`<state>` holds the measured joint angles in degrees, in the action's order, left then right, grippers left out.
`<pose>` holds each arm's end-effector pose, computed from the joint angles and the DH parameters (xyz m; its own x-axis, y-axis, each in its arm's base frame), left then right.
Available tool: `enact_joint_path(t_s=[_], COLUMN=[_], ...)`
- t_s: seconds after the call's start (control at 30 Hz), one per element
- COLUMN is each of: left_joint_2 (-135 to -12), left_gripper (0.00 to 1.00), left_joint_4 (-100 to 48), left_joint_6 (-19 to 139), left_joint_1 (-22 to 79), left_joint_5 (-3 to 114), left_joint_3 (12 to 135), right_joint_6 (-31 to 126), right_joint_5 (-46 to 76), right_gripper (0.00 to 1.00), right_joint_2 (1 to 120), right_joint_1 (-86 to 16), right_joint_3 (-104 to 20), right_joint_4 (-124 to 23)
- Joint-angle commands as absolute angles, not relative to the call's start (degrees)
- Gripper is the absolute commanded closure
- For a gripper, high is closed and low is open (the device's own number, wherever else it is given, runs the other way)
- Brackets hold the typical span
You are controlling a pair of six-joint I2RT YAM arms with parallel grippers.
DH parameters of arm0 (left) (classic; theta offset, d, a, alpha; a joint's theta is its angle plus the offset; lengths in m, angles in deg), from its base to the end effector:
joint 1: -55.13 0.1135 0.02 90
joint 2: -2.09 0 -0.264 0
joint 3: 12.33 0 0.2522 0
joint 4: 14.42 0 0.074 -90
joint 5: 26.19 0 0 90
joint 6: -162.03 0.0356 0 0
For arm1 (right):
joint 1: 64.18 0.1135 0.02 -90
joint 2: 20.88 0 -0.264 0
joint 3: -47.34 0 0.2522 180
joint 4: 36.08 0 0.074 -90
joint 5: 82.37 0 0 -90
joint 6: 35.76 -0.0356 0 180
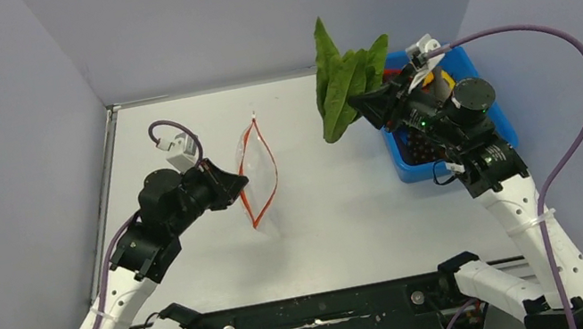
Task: Place the food in the zip-top bag and seal the zipper
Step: Place the fake vegetable in the zipper food storage bag.
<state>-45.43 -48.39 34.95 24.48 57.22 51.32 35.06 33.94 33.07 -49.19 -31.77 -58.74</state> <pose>0.1597 -0.0994 0.3448 -0.5723 -0.3571 -0.7382 0.3201 0.7315 -0.6020 0.1879 0.0666 0.4388 -0.1769 0.2575 -0.9499 -0.6368 0.7060 0.3100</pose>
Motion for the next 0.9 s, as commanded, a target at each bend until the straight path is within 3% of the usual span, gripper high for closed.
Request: enact_joint_path(t_s=[0.0,0.53,0.87], left_joint_2=[-45.99,-48.67,-49.62], left_gripper=[1.0,1.0,1.0], left_joint_4=[-46.57,-46.89,-42.09], left_joint_6=[33.93,32.44,31.29], left_joint_1=[24.3,24.28,24.31], left_joint_5=[54.47,49.97,43.31], left_joint_3=[55.18,54.83,54.4], right_joint_6=[33.59,41.05,47.66], right_joint_5=[40.82,42.05,40.23], right_gripper=[0.82,0.82,0.81], right_joint_2=[32.07,34.66,33.41], right_joint_1=[-43.75,-23.06,-20.5], right_joint_3=[-30.81,-30.6,-25.97], right_joint_4=[-45.49,-29.8,-29.36])
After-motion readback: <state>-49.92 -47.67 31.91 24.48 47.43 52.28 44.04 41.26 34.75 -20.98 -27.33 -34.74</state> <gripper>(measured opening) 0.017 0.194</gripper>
